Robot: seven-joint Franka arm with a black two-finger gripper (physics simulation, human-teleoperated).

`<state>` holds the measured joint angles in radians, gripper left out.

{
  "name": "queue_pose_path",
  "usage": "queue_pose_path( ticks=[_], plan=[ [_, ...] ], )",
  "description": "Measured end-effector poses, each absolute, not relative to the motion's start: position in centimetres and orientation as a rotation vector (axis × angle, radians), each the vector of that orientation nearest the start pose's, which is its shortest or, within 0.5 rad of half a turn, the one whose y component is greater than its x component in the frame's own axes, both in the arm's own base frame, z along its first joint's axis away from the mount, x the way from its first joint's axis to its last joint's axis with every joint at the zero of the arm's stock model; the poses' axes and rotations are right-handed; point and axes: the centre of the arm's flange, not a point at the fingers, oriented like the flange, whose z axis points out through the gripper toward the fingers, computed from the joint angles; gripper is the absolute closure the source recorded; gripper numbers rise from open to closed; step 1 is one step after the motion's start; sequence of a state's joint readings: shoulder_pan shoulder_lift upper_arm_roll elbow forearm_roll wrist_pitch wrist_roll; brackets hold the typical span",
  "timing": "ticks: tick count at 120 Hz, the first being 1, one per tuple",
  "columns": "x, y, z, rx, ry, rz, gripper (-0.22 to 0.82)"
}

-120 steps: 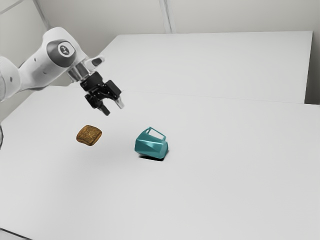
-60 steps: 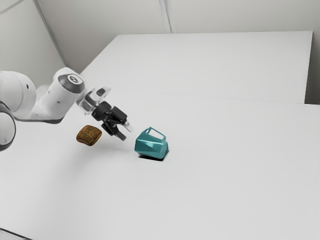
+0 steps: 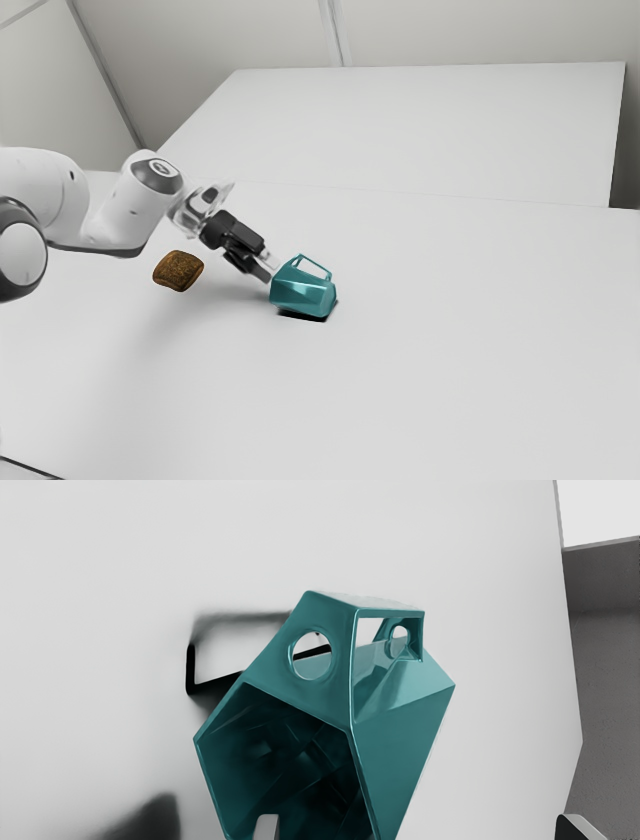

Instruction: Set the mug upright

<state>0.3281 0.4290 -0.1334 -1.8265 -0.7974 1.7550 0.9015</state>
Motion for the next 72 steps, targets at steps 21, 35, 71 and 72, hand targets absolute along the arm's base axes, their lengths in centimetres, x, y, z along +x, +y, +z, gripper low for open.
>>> queue_pose_path(
  ticks=[21,35,71,72],
  plan=[
    [60.6,5.2,28.6,2.165,-0.418,0.024,0.00],
    [60.7,4.9,27.9,2.146,-0.429,0.031,0.00],
    [60.5,4.0,26.5,2.087,-0.432,0.055,0.21],
    [60.5,3.9,26.5,2.087,-0.432,0.056,0.22]
  ],
)
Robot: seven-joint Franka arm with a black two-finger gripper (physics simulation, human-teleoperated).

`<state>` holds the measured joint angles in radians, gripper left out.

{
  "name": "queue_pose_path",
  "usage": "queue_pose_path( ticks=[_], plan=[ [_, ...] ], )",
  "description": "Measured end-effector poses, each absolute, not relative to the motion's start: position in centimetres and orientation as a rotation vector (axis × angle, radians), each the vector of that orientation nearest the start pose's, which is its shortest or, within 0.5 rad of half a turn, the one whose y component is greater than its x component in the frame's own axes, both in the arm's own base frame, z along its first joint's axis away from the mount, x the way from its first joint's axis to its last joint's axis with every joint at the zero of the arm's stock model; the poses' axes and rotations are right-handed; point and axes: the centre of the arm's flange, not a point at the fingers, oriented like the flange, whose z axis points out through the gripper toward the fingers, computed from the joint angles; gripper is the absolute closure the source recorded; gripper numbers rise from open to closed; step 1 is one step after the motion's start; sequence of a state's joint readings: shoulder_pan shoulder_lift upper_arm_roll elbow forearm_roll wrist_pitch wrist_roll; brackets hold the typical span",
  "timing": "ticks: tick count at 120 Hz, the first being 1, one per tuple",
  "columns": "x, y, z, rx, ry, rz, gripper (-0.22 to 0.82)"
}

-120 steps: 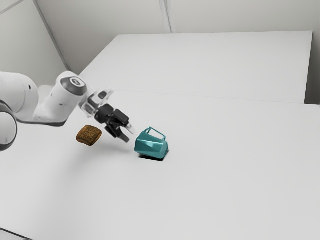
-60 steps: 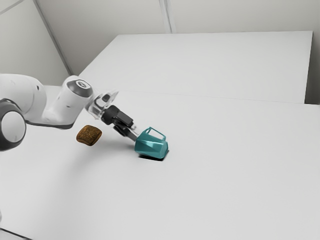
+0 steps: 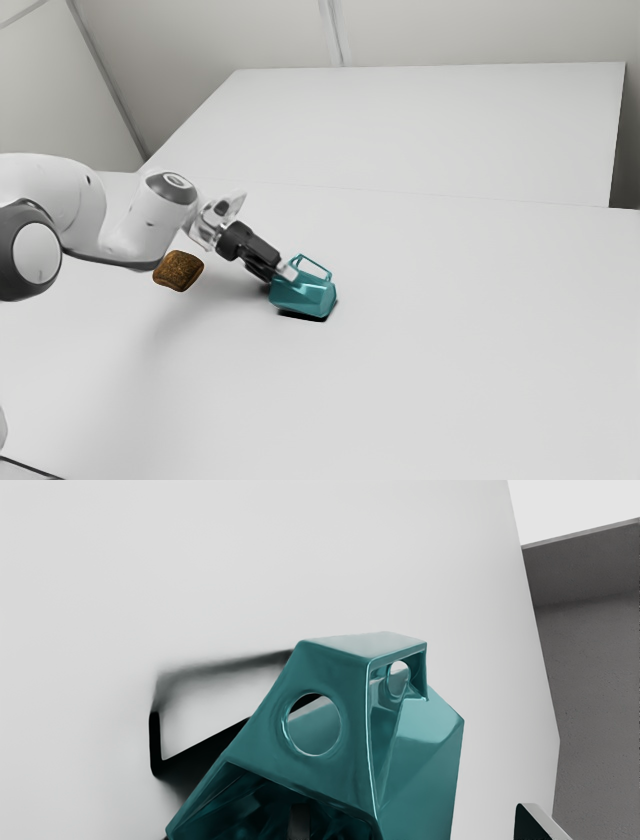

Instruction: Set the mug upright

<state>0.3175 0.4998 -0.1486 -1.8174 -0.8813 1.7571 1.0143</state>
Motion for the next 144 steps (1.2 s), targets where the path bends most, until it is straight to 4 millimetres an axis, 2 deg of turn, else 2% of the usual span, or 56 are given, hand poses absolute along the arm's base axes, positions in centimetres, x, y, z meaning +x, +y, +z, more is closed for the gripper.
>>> queue_pose_path(
  ticks=[22,44,72,92,105,118,132,144],
  plan=[
    [60.5,3.8,26.4,2.077,-0.450,0.069,0.55],
    [60.6,3.8,26.4,2.082,-0.467,0.082,0.68],
    [60.8,3.2,28.3,2.085,-0.515,0.114,0.75],
    [60.0,1.5,32.4,2.155,-0.619,0.149,0.78],
    [59.8,-0.5,36.1,2.291,-0.796,0.138,0.78],
    [59.5,-2.0,38.9,2.464,-0.979,0.082,0.79],
    [58.4,-3.3,40.2,2.639,-1.095,0.014,0.79],
    [57.5,-4.2,40.0,2.752,-1.108,-0.009,0.79]
  ],
)
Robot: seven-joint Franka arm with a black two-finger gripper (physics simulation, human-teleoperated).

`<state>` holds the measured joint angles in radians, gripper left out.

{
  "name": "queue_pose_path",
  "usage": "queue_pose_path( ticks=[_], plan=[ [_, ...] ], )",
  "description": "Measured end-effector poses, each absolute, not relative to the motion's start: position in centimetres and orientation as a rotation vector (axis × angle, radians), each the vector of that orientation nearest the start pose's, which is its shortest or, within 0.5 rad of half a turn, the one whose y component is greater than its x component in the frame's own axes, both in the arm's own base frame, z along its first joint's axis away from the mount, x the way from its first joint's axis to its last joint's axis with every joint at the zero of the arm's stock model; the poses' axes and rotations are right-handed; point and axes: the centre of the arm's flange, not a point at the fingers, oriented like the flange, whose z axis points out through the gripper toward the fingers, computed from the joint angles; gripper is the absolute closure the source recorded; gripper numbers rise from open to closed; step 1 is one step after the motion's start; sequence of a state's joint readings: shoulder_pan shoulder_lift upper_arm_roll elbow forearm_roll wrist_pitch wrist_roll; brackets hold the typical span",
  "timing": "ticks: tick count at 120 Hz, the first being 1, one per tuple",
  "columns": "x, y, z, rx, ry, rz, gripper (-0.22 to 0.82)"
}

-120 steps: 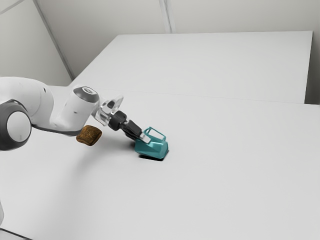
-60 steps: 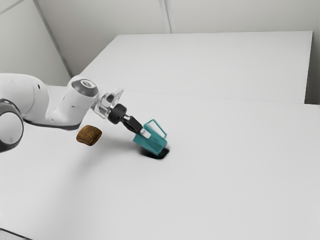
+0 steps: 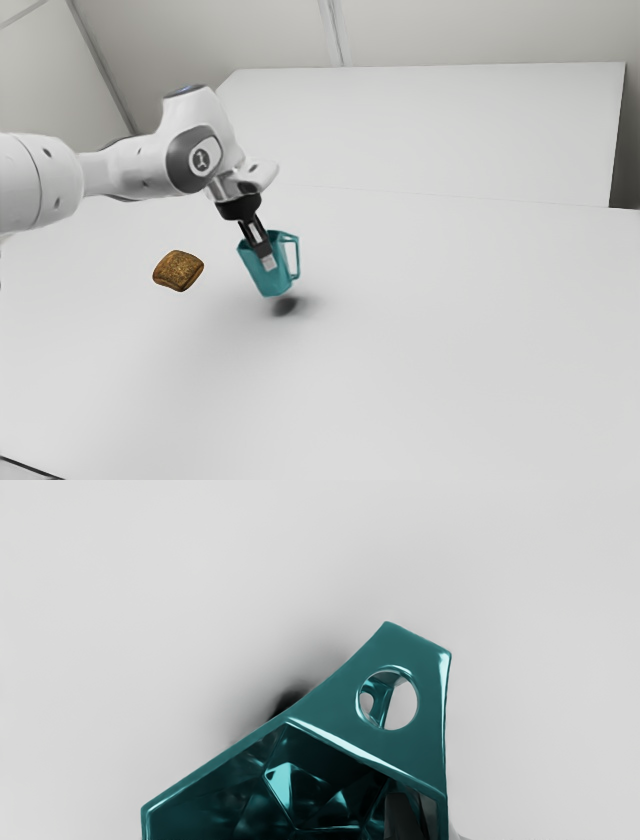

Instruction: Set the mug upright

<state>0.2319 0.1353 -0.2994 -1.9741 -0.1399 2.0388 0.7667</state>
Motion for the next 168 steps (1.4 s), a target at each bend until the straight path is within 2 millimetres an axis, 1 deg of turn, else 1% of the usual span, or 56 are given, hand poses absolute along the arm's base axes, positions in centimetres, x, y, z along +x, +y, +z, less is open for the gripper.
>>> queue_pose_path(
  ticks=[10,18,26,45,88,93,112,124,140,152,163,168],
  plan=[
    [56.6,-4.8,39.5,-3.042,1.164,0.007,0.79],
    [55.6,-5.7,38.8,-3.021,1.119,0.007,0.79],
    [55.3,-5.9,38.1,-3.013,1.066,0.004,0.79],
    [55.2,-4.9,37.1,-3.037,0.901,-0.025,0.79],
    [55.4,-5.1,36.1,-3.088,0.673,-0.077,0.78],
    [55.4,-5.2,36.0,-3.092,0.654,-0.080,0.75],
    [55.2,-5.4,35.8,-3.108,0.599,-0.076,0.56],
    [55.2,-5.6,35.8,-3.113,0.575,-0.078,0.46],
    [55.1,-5.8,36.6,-3.112,0.548,-0.097,0.34],
    [54.8,-6.2,38.5,-3.100,0.537,-0.131,0.22],
    [54.5,-6.5,41.3,-3.083,0.529,-0.171,0.14],
    [55.0,-6.8,42.8,-3.085,0.523,-0.192,0.12]
  ],
)
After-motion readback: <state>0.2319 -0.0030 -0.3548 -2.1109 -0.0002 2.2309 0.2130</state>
